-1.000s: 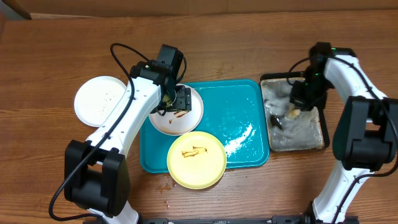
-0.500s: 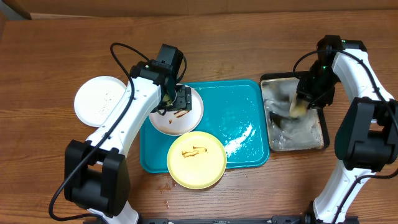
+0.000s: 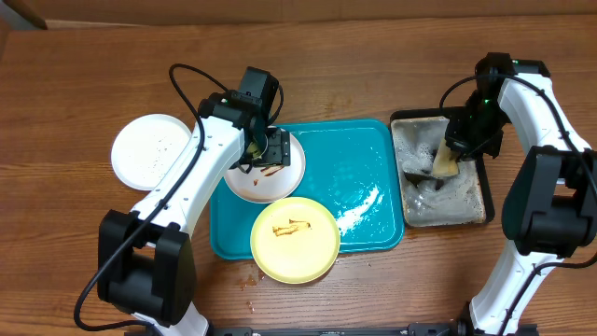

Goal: Clean dirty plates on tray and stack at the side
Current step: 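Rub the sponge in the soapy basin with the right gripper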

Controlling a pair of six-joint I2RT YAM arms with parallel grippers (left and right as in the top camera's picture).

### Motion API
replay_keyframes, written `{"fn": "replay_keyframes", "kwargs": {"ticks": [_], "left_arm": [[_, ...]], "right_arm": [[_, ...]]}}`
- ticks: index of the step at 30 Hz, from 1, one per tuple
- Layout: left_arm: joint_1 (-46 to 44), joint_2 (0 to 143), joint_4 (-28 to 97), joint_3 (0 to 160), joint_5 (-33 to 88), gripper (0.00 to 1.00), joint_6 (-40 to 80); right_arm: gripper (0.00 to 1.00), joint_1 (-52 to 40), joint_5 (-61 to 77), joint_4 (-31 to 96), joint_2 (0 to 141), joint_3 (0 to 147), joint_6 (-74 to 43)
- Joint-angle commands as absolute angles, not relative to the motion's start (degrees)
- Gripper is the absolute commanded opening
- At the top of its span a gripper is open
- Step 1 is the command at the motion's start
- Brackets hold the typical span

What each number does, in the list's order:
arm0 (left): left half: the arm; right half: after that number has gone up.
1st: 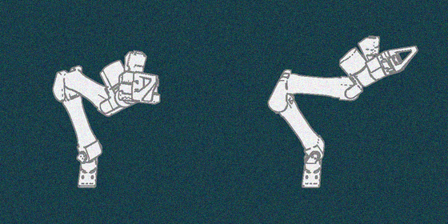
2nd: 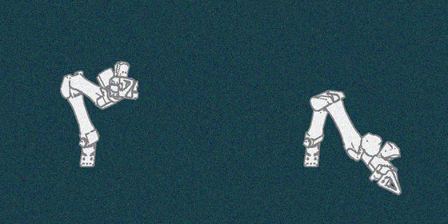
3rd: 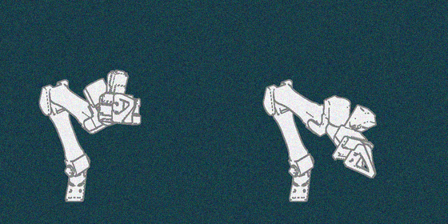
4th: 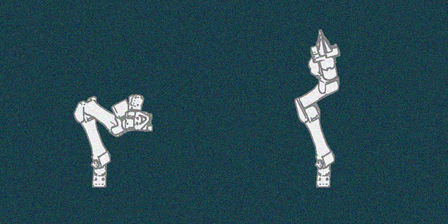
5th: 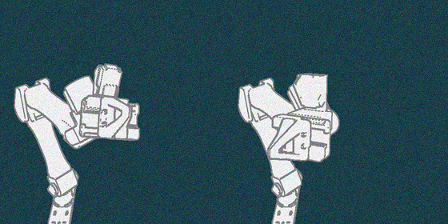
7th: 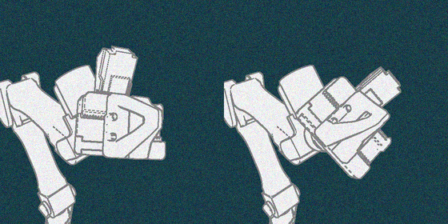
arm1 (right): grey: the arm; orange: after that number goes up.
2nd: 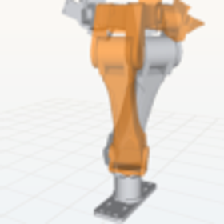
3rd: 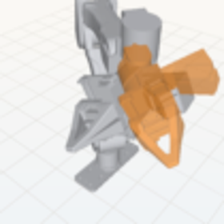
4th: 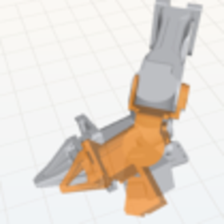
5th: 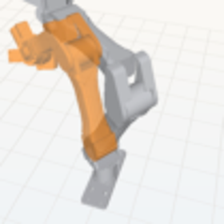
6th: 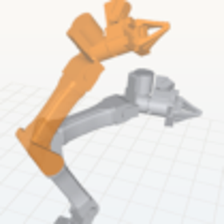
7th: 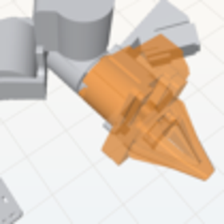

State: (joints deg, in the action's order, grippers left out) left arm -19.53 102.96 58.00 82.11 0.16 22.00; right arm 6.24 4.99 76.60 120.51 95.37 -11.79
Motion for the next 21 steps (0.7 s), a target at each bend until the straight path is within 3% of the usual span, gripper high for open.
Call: {"fn": "replay_keyframes", "kwargs": {"ticks": [1,3,7,12,21], "left_arm": [[-19.97,102.0,57.63,82.72,-0.58,0.85,20.53],[-19.97,102.0,57.58,82.7,-0.58,0.84,20.53],[-19.97,102.0,57.54,82.7,-0.6,0.85,20.53],[-19.97,102.0,57.19,82.7,-0.58,0.85,20.49],[-19.97,102.0,56.77,82.7,-0.56,0.85,20.23]], "right_arm": [[0.42,5.96,4.54,76.62,120.55,96.86,-11.99],[0.33,5.96,3.81,76.69,120.55,96.86,-12.01],[0.36,5.98,3.4,76.79,120.55,96.86,-12.03],[0.07,5.96,3.01,77.32,120.55,97.1,-12.08],[0.04,5.74,3.05,78.85,120.55,99.66,-12.08]]}}
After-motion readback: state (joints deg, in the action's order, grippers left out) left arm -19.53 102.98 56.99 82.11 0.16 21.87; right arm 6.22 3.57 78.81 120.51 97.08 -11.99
